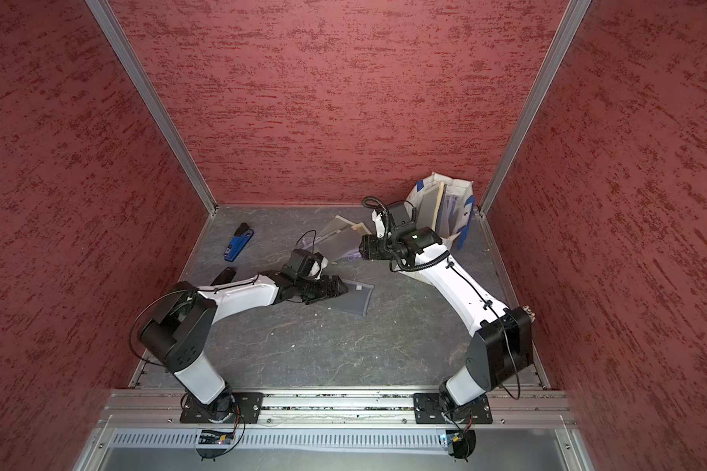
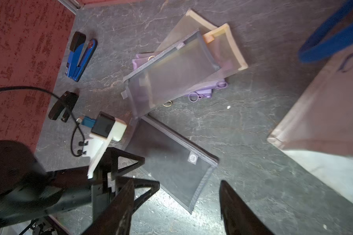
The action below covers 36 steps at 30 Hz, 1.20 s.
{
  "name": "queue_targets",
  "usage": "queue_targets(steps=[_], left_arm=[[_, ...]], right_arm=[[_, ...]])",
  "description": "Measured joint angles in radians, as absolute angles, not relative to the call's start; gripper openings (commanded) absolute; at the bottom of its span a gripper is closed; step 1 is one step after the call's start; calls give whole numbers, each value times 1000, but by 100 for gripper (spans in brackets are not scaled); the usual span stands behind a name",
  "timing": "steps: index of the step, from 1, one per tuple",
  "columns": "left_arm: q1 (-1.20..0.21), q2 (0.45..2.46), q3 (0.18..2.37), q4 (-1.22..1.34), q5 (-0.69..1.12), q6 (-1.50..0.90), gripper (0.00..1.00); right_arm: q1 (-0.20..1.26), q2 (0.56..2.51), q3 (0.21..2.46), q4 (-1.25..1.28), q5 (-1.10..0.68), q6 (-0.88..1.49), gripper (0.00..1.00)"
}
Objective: Put the pencil pouch into the canvas bag
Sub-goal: Pick up the pencil pouch from the center of the board.
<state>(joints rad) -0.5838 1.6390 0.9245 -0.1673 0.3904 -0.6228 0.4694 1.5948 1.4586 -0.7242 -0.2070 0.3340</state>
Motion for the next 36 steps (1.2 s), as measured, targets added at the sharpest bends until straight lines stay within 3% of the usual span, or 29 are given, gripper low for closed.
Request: queue_targets(steps=[11,22,36], left_arm=[[-533,1369,736,-206,419,-660,98],[-506,1454,639,-83,445,-761,99],[-415,1580,628,164,474,-862,98]], right_arm=[[532,1889,1483,-634,-270,374,66],[532,2037,1493,-562,-274,379,66],[532,2000,1335,-444,-316,409,65]])
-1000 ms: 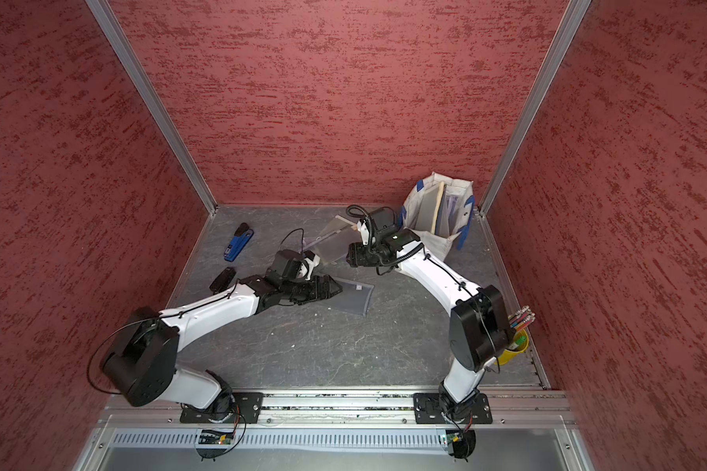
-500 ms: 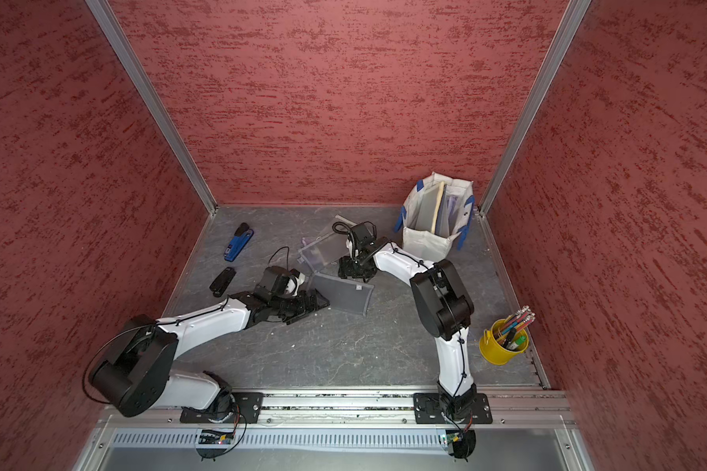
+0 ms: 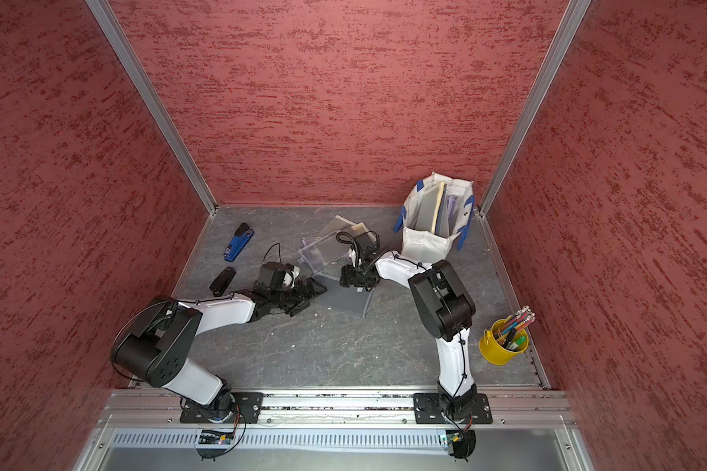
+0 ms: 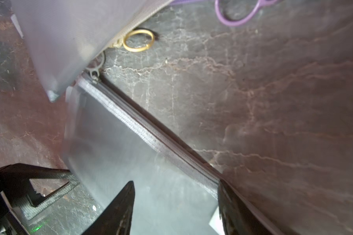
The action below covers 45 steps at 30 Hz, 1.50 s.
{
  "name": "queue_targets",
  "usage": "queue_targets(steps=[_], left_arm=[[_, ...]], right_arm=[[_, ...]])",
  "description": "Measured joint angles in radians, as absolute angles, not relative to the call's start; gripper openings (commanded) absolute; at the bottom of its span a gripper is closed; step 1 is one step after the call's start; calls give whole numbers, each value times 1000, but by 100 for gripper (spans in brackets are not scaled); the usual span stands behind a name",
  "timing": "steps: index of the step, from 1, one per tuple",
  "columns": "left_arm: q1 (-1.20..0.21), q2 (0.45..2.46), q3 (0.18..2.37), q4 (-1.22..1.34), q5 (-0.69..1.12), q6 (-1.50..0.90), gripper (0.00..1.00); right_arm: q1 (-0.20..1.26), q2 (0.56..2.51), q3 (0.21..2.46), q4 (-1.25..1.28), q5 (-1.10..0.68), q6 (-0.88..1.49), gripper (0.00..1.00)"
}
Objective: Put the pencil pouch into the canvas bag
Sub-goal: Pick up the pencil pouch from the center of the board.
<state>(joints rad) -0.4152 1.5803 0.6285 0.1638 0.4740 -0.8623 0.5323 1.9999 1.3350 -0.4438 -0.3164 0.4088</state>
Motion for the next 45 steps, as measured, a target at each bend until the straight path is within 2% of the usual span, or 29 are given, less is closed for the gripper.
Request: queue_targets(steps=[10,14,22,35,38,42,43,45], left_arm=[[-416,1636,656,228,490,-885,97],[-416,1650,669,233,490,-886,95],[-446,1652,663,240,486,-889,90],[-479,1744,688,361,494,-925,77],[-479,1781,710,396,497,-936,69],[-479,1824,732,424,496,-948,51],[-479,1829,735,425,495,-950,44],[-480,1836,736,417,493,-946,21]], right_arm=[[574,1836,1102,-355,-381,511,66],[593,1771,1097,-391,-385,531,66],[557,1805,1229,-416,-377,508,66],[553,1810,1023,-294,-446,522,62],[553,1806,995,-241,-479,532,61],[554,1802,971,-193,-509,540,61],[554,1798,964,-183,-513,540,61],[554,1783,947,-174,-519,539,61]])
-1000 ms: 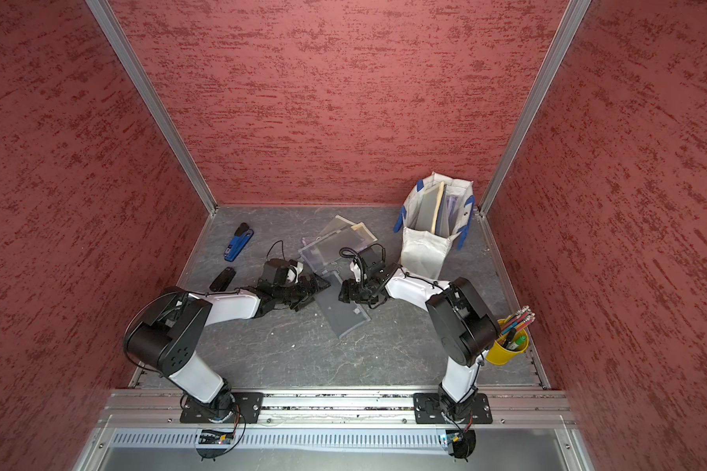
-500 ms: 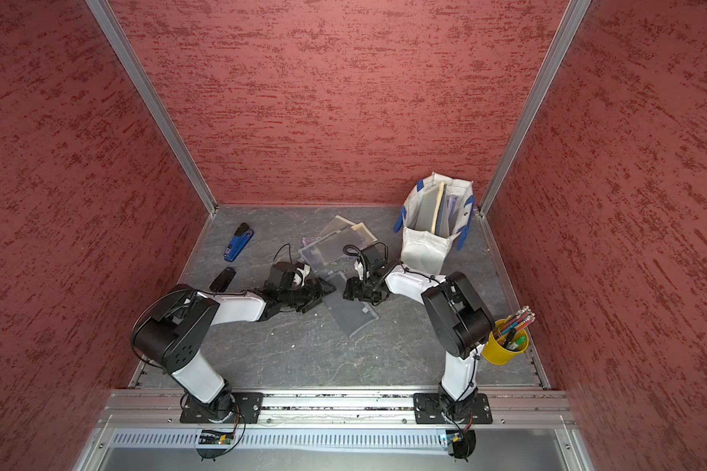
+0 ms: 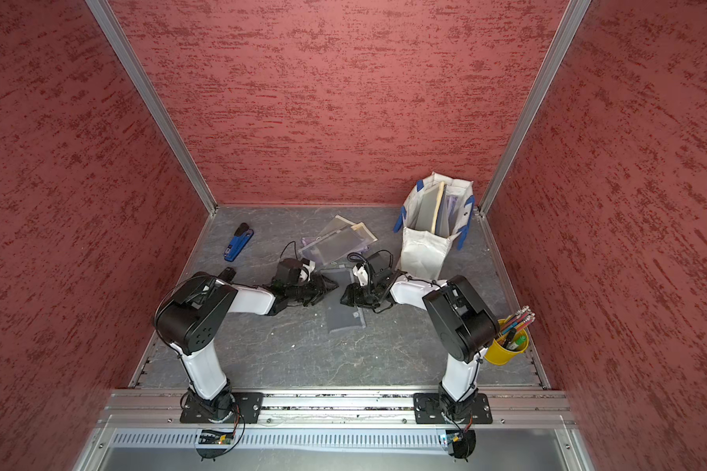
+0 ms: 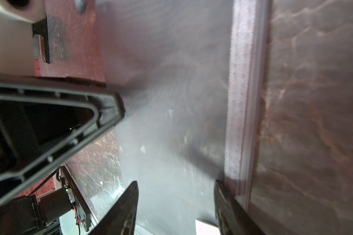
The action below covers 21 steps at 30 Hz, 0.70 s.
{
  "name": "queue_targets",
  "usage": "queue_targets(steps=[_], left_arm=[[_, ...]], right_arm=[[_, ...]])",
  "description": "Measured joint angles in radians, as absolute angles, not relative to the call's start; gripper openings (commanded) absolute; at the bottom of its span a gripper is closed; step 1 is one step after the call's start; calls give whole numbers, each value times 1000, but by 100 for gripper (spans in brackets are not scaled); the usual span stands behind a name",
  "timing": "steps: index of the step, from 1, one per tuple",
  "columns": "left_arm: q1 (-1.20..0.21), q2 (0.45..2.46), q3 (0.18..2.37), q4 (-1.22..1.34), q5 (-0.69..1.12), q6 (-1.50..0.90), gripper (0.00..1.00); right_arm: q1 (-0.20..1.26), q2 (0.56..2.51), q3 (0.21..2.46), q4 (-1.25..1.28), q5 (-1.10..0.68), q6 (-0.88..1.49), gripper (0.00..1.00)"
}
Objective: Put the pencil pouch into the canvas bag
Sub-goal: Pick up the pencil pouch from the center of the board.
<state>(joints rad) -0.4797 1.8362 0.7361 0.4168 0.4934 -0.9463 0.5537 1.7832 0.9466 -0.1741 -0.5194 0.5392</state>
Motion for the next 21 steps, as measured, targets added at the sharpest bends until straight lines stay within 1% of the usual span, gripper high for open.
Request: queue_targets(steps=[1,2,5,7,11,16,21], left_arm=[[-480,1837,736,409,493,-947,9],[-480,1836,736,400,494,-944,0],[-470,1813,735,367,499,-925,0],[-451,1763,733,335,512,-905,0],[-378,1581,742,266,564,-844,0],[-276,1401,834,195,673,-767,0],[-207,1330,937,176,781,-744,0]], right_arm=[[554,1773,941,-174,-521,539,61],[554,1760,935,-174,-523,538,61],[554,1690,930,-176,-524,531,62],[554,1621,931,-176,-525,520,63],[543,1486,971,-184,-541,485,66],[489,1415,1059,-187,-593,461,69],[447,1406,1139,-171,-659,456,71]])
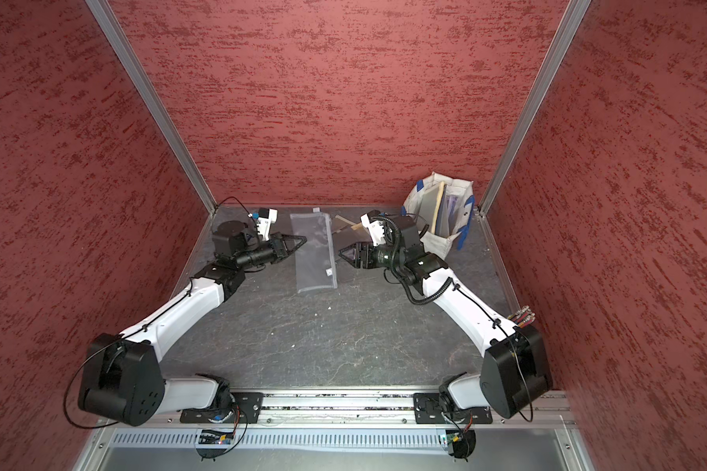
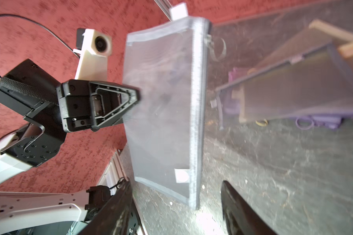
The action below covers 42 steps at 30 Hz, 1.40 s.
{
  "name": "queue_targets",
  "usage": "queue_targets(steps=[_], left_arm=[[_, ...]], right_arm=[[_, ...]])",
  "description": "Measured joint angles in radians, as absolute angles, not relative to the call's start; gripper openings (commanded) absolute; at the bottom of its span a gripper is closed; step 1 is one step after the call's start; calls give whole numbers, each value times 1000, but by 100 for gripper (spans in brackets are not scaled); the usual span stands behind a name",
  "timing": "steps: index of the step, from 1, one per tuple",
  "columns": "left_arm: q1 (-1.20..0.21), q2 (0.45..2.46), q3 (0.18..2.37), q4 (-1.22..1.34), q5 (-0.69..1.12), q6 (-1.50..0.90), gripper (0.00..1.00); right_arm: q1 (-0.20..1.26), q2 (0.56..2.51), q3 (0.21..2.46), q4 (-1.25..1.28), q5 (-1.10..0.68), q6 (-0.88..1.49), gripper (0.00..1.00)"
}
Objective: Put the pencil pouch into the canvas bag
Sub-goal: Pick up the pencil pouch from the center of the board, then place the pencil pouch in the canvas bag.
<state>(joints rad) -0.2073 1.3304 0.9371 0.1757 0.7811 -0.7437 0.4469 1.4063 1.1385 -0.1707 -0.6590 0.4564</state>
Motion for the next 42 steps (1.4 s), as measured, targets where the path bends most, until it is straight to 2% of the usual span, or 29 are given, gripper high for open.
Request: queue_targets(steps=[8,17,20,25,26,28,30,32,34,35,42], left_arm=[[-192,1340,1069,261,925,-806,0],[-236,1407,1077,401,983,-907,0],[-246,1433,1077,446,992,-936,0],[-246,1461,1109,461,994,-946,0],[-245,1462,1119,453,994,-945,5],[-245,1462,1140,429,992,-922,30],[-246,1462,1163,387,980,-896,51],[-246,1461,1180,330,952,-862,74],[-245,1454,1182,268,909,-828,95],[-245,1450,1182,226,880,-807,100],[-256,1414,1184,-31,712,-670,100]], right_arm=[[444,1430,1176,-52,-789,485,71],[448,1513,1185,73,-866,540,69],[448,1517,1185,110,-879,557,59],[448,1511,1184,150,-889,569,26],[448,1507,1184,150,-887,568,21],[448,1496,1185,145,-881,561,11],[445,1487,1195,120,-869,547,5],[439,1488,1237,60,-849,526,0],[419,1491,1316,-45,-813,487,0],[399,1497,1374,-111,-783,462,0],[180,1620,1884,-532,-478,299,0]])
